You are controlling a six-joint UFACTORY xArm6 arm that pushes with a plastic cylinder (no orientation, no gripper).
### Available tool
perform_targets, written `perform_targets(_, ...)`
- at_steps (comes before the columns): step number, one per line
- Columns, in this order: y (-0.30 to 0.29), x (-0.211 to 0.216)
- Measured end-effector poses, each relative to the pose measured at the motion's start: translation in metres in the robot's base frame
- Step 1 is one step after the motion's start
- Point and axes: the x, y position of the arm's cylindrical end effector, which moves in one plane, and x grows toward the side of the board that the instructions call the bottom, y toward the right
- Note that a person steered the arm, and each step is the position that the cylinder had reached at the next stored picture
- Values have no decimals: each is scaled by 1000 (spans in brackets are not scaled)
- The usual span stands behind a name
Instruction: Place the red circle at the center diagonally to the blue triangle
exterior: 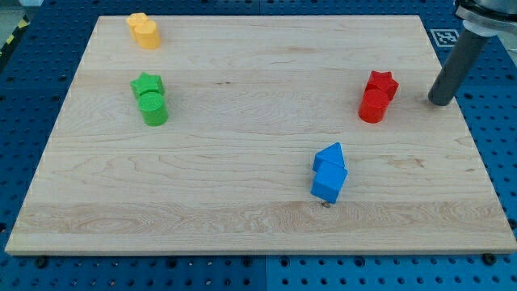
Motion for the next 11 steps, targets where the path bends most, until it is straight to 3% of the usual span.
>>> perform_targets(2,-21,21)
perform_targets(6,-66,21)
perform_targets(11,-189,12)
